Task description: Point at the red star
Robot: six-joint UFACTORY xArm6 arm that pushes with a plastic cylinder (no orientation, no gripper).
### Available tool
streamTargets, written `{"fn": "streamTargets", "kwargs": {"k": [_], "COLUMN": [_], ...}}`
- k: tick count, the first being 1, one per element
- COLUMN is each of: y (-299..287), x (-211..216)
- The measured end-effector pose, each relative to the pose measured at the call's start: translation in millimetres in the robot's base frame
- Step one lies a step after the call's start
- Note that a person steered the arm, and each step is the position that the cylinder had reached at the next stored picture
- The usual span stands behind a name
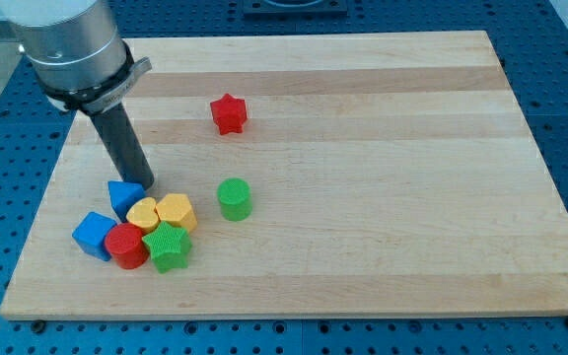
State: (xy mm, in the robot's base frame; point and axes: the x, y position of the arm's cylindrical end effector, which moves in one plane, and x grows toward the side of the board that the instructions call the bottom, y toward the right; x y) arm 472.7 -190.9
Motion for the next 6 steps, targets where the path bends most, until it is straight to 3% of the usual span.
{"fn": "streamTargets", "kwargs": {"k": [3, 6], "y": [-6, -9], "x": [30, -11]}}
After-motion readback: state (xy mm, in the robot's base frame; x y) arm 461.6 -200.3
